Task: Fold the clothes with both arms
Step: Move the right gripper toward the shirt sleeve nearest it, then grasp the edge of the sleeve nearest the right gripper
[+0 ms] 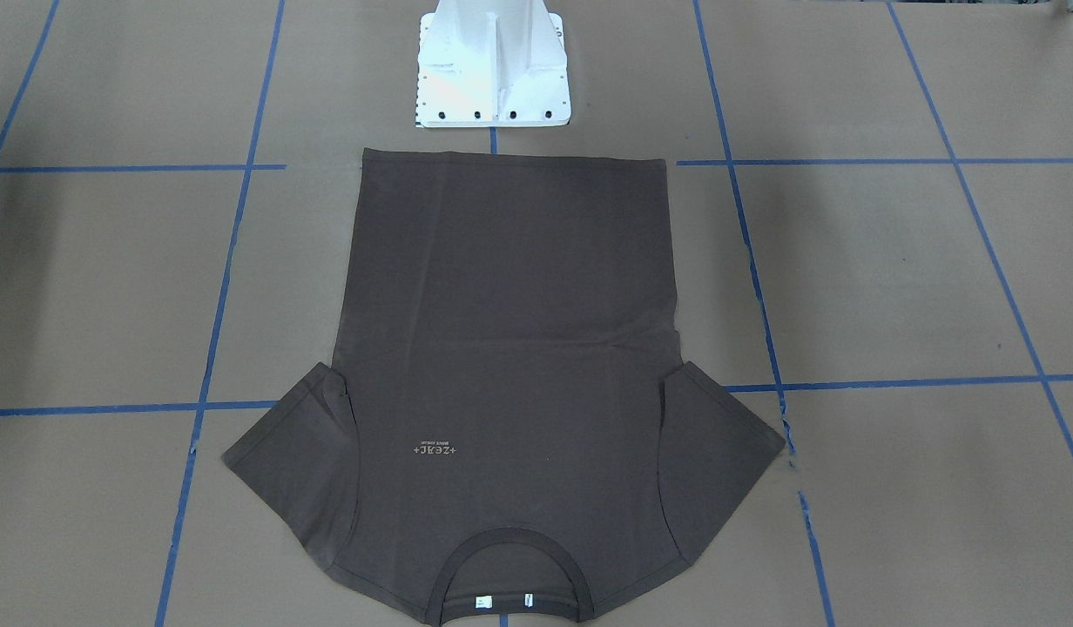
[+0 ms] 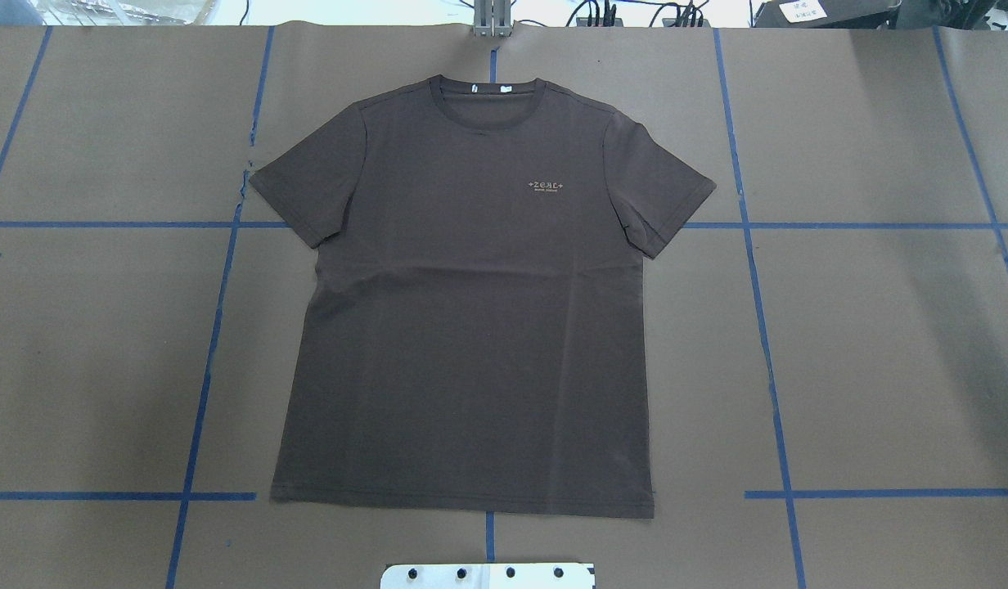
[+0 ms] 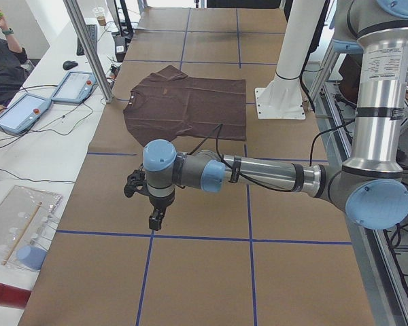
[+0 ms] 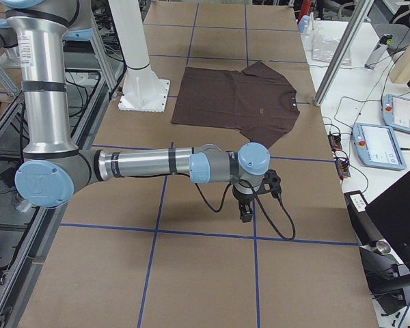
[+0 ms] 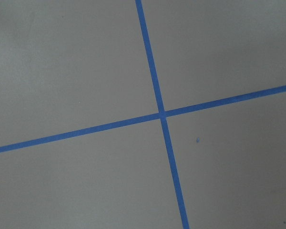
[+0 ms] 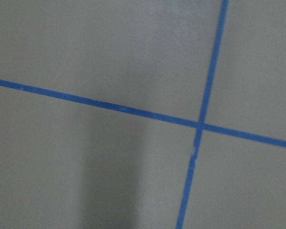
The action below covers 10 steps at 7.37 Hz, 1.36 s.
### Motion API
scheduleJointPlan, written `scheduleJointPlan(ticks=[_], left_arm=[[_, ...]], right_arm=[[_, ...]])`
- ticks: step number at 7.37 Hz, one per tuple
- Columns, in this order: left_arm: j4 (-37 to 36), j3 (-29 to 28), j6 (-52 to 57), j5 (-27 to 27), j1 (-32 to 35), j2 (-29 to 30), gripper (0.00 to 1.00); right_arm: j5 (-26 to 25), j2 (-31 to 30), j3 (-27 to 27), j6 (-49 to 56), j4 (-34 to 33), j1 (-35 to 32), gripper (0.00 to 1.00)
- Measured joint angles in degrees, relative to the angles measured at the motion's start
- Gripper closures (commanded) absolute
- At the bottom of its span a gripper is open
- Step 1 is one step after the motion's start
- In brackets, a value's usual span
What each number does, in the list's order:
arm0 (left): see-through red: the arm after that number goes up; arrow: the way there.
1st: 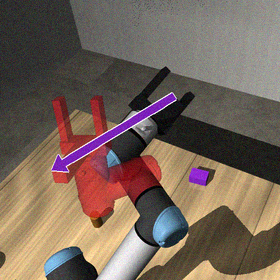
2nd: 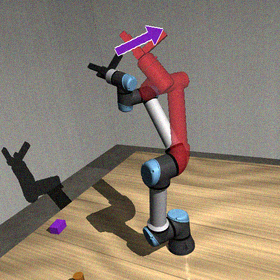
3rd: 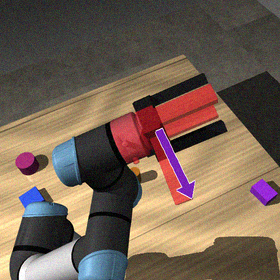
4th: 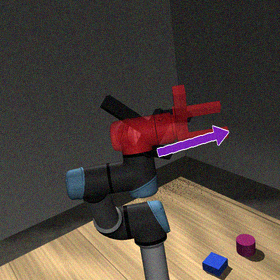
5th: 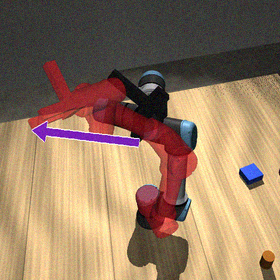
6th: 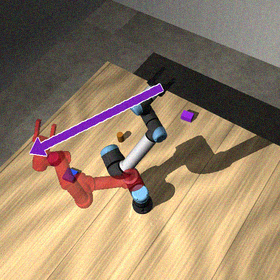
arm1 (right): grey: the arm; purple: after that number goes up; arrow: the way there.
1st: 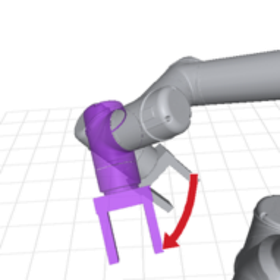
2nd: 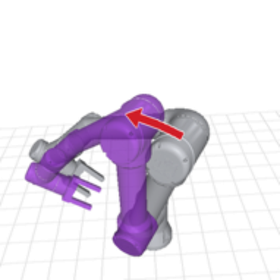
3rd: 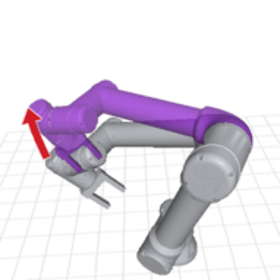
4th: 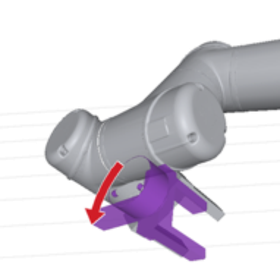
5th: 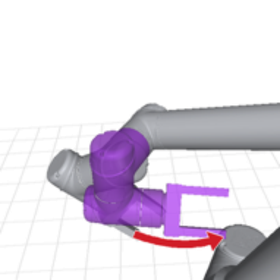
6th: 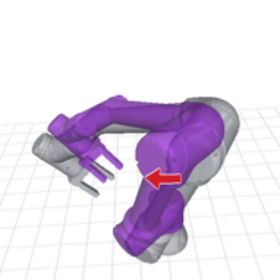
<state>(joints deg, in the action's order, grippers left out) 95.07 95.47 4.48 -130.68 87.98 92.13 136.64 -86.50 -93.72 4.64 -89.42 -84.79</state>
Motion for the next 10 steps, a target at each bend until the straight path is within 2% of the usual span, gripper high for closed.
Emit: scheduleJointPlan(ticks=[2, 5, 6, 8, 10], left_arm=[[5.7, 0.1, -0.1, -0.1, -0.2, 1.8, 0.00], [11.4, -1.0, -2.2, 0.0, -0.6, 3.4, 0.00], [12.4, -2.0, -2.7, 0.1, -0.7, 4.0, 0.00], [13.7, -3.2, -3.1, 0.3, -1.3, 4.5, 0.00], [13.9, -3.8, -3.1, 0.3, -1.5, 4.7, 0.00]], right_arm=[[-1.0, 8.5, 3.1, -4.0, 4.2, 7.0, 0.00], [-1.5, 21.3, 9.1, -20.4, 6.6, 17.5, 0.00], [-3.2, 23.4, 11.2, -24.8, 9.9, 20.8, 0.00], [-7.8, 26.9, 18.7, -37.8, 21.1, 25.3, 0.00], [-10.5, 30.6, 26.0, -44.4, 26.5, 28.0, 0.00]])
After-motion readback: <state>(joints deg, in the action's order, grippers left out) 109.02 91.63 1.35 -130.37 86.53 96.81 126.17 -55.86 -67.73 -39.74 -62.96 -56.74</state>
